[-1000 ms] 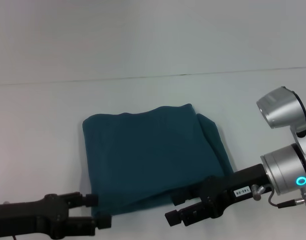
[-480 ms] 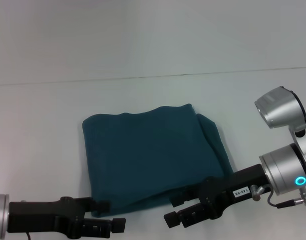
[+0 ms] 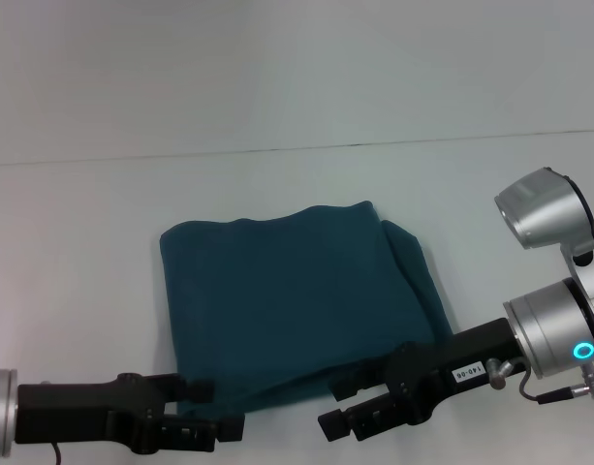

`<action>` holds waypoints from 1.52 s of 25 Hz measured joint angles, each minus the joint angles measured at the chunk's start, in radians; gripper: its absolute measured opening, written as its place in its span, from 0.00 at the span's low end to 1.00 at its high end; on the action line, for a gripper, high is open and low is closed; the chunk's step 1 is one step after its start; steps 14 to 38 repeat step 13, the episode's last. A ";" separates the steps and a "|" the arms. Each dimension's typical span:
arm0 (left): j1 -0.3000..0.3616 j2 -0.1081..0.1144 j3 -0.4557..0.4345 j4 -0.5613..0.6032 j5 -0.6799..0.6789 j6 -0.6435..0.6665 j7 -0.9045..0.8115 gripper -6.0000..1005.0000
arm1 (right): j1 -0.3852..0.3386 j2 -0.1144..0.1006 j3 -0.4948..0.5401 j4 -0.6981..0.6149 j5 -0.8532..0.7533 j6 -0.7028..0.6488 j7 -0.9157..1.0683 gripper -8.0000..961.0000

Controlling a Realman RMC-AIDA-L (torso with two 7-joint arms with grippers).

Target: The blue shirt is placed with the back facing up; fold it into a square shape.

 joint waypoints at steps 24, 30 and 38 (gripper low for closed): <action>-0.003 0.000 0.001 0.003 0.000 -0.003 0.000 0.92 | -0.002 -0.001 0.004 0.000 0.000 0.000 0.000 0.79; -0.003 0.000 0.001 0.003 0.000 -0.003 0.000 0.92 | -0.002 -0.001 0.004 0.000 0.000 0.000 0.000 0.79; -0.003 0.000 0.001 0.003 0.000 -0.003 0.000 0.92 | -0.002 -0.001 0.004 0.000 0.000 0.000 0.000 0.79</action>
